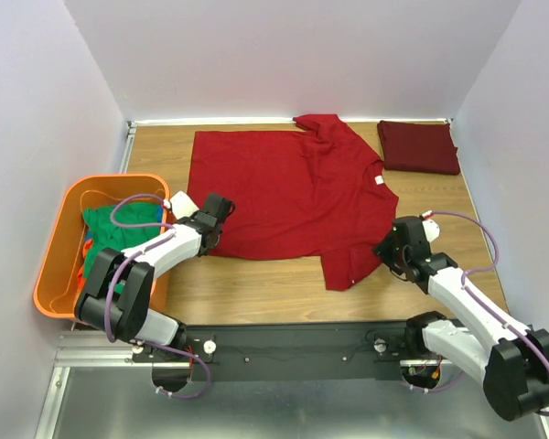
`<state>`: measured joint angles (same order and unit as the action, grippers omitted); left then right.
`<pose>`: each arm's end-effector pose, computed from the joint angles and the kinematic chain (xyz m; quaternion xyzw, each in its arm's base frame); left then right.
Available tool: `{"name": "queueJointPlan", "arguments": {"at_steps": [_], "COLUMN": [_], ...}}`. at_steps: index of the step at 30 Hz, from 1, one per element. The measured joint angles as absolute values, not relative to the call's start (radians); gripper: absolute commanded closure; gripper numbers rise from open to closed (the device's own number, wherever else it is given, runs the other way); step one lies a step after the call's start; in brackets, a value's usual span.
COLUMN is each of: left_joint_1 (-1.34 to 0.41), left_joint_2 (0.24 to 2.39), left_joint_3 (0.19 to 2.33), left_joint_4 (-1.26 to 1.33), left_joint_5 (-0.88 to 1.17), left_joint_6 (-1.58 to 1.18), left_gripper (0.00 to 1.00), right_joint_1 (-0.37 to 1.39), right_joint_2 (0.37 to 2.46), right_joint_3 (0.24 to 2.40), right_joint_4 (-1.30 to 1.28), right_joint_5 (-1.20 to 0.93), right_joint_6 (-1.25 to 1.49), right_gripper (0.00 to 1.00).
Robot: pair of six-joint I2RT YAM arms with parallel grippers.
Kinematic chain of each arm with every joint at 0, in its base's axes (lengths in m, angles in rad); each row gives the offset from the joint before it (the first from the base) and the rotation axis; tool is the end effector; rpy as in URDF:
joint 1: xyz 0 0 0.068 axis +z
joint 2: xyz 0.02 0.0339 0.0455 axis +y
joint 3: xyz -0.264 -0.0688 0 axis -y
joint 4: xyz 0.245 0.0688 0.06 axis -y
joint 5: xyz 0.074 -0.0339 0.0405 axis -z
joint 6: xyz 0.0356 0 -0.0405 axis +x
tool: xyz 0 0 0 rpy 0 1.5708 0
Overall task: Fold and stack the t-shirts
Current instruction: Flatten the tshirt out
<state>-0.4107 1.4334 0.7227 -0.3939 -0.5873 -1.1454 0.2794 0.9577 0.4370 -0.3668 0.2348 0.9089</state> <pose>0.2419 -0.0838 0.1681 -0.3969 0.8452 0.0454 0.3552 0.1744 0.0414 0.1753 0.3270 0.8776 0.0948 0.3375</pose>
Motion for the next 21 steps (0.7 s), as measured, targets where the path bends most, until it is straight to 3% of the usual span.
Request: {"name": "queueJointPlan", "arguments": {"at_steps": [5, 12, 14, 19, 21], "left_joint_1": [-0.411, -0.411, -0.411, -0.413, -0.413], "left_joint_2": [1.421, 1.391, 1.382, 1.367, 1.359], "left_joint_3": [0.725, 0.728, 0.728, 0.728, 0.728], "left_joint_4": [-0.408, -0.411, -0.41, -0.408, -0.406], "left_joint_5": [-0.591, -0.59, -0.59, -0.589, -0.589], "left_joint_6": [-1.15, -1.147, -1.143, -1.133, -1.13], "left_gripper": [0.71, 0.71, 0.71, 0.71, 0.72], "right_joint_1": [0.279, 0.279, 0.279, 0.278, 0.273], "right_joint_2": [0.944, 1.115, 1.167, 1.238, 1.235], "right_joint_3": [0.442, 0.526, 0.553, 0.568, 0.568], "right_joint_4": [-0.414, -0.435, -0.429, -0.41, -0.41], "right_joint_5": [0.284, 0.34, 0.34, 0.329, 0.321], "right_joint_6": [0.933, 0.95, 0.95, 0.949, 0.942], "right_gripper": [0.37, 0.41, 0.48, 0.88, 0.94]}}
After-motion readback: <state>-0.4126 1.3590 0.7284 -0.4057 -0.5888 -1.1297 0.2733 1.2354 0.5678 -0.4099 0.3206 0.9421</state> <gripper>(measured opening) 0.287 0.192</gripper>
